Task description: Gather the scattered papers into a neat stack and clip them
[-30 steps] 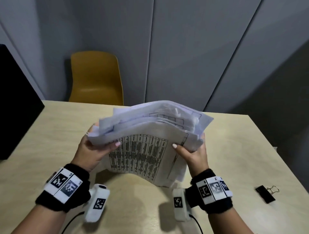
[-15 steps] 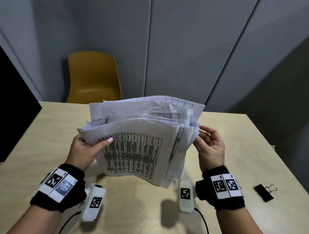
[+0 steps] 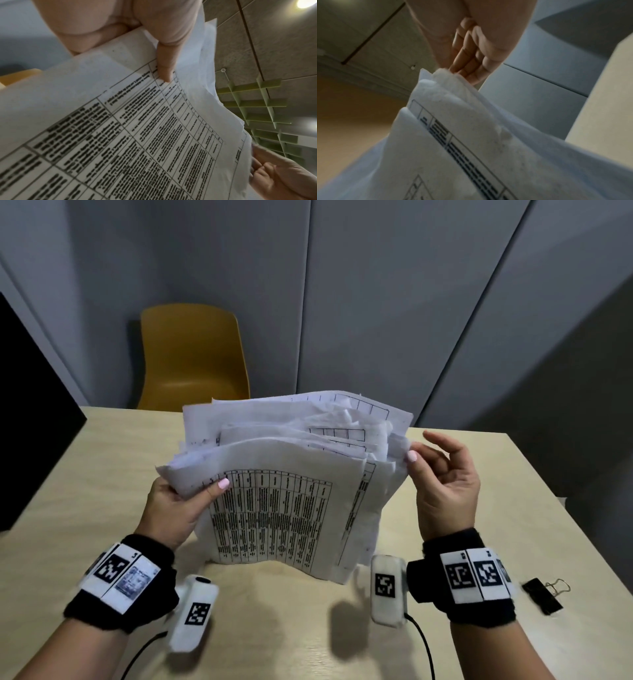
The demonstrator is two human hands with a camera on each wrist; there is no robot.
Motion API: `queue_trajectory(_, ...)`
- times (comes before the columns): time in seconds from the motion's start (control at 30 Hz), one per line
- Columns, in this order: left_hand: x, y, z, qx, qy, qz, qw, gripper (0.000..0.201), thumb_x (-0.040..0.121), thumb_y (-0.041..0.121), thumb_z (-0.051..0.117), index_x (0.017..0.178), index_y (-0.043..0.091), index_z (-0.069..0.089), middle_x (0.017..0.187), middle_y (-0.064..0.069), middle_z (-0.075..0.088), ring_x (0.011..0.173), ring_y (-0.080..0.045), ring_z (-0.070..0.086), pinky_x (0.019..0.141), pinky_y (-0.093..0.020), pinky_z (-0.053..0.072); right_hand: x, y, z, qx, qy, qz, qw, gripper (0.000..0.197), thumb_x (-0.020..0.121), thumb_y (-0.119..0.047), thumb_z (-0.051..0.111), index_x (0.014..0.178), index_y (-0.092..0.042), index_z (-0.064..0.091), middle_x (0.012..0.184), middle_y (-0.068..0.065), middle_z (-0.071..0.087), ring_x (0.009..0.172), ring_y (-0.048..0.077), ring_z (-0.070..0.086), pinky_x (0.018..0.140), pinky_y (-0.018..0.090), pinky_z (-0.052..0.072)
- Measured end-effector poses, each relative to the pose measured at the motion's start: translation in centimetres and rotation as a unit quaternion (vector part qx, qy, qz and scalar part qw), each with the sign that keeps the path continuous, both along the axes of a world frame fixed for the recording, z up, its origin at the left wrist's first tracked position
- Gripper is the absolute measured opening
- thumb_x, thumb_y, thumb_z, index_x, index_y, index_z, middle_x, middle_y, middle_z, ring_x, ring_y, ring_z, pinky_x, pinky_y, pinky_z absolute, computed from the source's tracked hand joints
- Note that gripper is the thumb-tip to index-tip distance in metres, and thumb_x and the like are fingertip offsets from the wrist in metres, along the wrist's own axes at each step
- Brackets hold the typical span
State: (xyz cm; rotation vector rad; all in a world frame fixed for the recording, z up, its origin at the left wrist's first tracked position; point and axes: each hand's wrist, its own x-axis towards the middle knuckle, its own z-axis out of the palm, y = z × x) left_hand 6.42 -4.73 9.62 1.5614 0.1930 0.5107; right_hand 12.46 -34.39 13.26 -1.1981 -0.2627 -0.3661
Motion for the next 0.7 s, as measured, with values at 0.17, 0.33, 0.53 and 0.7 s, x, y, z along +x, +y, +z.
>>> queue_trajectory(0.17, 0.1, 0.7, -0.5, -0.029, 0.006, -0.007, 1.000, 0.019, 0.075, -0.001, 0.070, 0.078, 0.018, 0.067, 0.067, 0.020, 0.072, 0.070, 0.007, 0.066, 0.068, -0.009, 0.052, -0.5, -0.9, -3.8, -0.114, 0.093, 0.171, 0.974, 0.128, 0.038, -0.047, 0.091, 0.142, -0.038, 0.017, 0.141, 0.006, 0.046, 0.131, 0.020, 0.044, 0.109, 0.039, 0.034)
queue_trajectory(0.33, -0.3, 1.0, 0.1, -0.070, -0.004, -0.101, 0.992, 0.056, 0.024, 0.052, 0.090, 0.072, 0.026, 0.077, 0.073, 0.011, 0.075, 0.073, -0.001, 0.069, 0.069, -0.016, 0.055, -0.7, 0.4, -4.1, -0.251, 0.144, 0.195, 0.937, 0.081, 0.035, -0.028, 0.091, 0.108, -0.018, 0.057, 0.094, -0.019, 0.073, 0.092, -0.006, 0.065, 0.077, 0.014, 0.052)
queue_trajectory(0.53, -0.4, -0.9, 0.4, -0.002, 0.001, -0.018, 1.000, 0.023, 0.060, 0.009, 0.085, 0.070, 0.020, 0.067, 0.065, 0.025, 0.070, 0.066, 0.007, 0.065, 0.062, -0.009, 0.051, -0.9, 2.8, -3.2, -0.195, 0.084, 0.108, 0.971, 0.045, 0.063, 0.010, 0.077, 0.091, -0.021, 0.063, 0.081, -0.017, 0.074, 0.082, -0.001, 0.067, 0.073, 0.016, 0.053)
queue_trajectory(0.7, -0.8, -4.1, 0.7, 0.027, -0.006, 0.014, 1.000, 0.021, 0.072, 0.002, 0.074, 0.074, 0.020, 0.063, 0.060, 0.014, 0.069, 0.058, 0.006, 0.063, 0.056, -0.008, 0.049, -1.8, 4.6, -3.8, -0.190, 0.060, 0.054, 0.979, 0.038, 0.068, 0.012, 0.073, 0.074, -0.025, 0.068, 0.068, -0.013, 0.071, 0.068, -0.001, 0.065, 0.067, 0.021, 0.053)
